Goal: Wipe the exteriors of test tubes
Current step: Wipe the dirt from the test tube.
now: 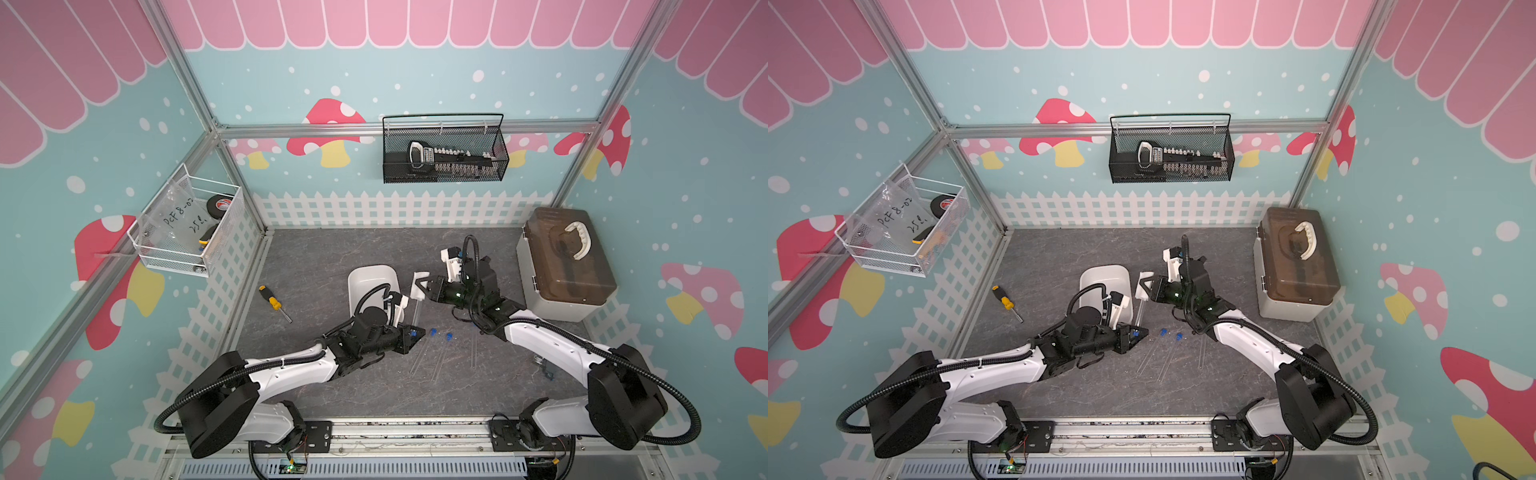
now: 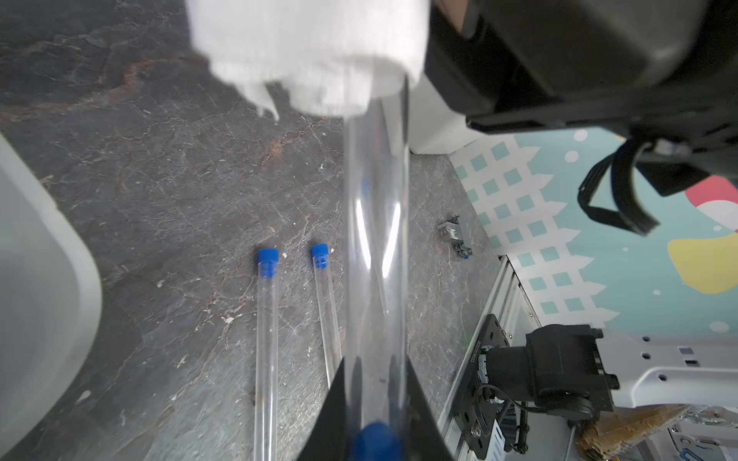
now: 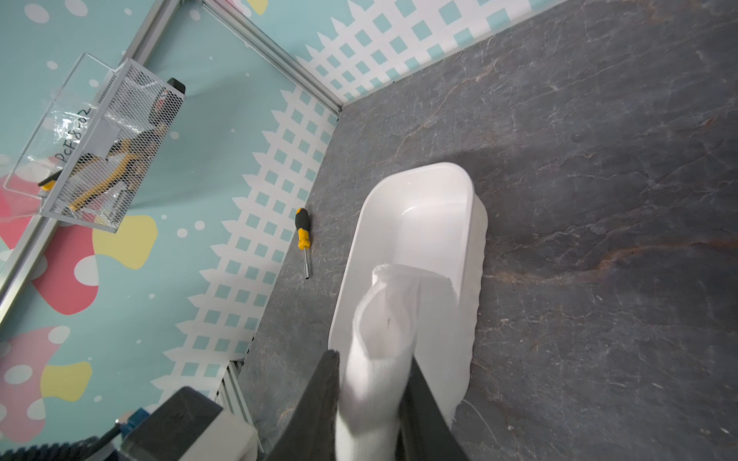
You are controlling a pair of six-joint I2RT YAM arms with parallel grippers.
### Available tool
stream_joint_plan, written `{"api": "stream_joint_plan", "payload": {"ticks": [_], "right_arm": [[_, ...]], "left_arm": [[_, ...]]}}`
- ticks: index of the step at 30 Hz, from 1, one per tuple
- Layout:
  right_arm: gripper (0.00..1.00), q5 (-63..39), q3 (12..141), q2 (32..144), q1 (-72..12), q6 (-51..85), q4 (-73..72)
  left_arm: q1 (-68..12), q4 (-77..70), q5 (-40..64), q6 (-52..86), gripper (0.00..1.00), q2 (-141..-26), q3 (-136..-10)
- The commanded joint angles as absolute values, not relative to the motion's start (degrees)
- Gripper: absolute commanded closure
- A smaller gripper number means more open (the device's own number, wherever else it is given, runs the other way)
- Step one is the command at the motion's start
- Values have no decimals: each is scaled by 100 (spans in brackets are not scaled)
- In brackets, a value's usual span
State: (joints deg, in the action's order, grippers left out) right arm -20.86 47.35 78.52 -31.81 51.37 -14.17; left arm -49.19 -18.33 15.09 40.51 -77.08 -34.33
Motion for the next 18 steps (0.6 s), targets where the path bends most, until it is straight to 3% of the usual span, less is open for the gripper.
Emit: {"api": "stream_joint_plan", "payload": {"ticks": [1,8,18], "right_arm": [[77,-2071,4406,7654,-3417,5323,-1335],[76,-1852,3942,7448,-3889,5507,-1364],[76,-1778,4395,7621,-3634,5141,-1218]], "left_arm": [[-4897,-2091,1514,4025,91,-7771,-3648],[-4803,-2137,1661,3983,90,-7934,-3768],[-4801,-2283,1687,4113,91,-7977,-3647]]}}
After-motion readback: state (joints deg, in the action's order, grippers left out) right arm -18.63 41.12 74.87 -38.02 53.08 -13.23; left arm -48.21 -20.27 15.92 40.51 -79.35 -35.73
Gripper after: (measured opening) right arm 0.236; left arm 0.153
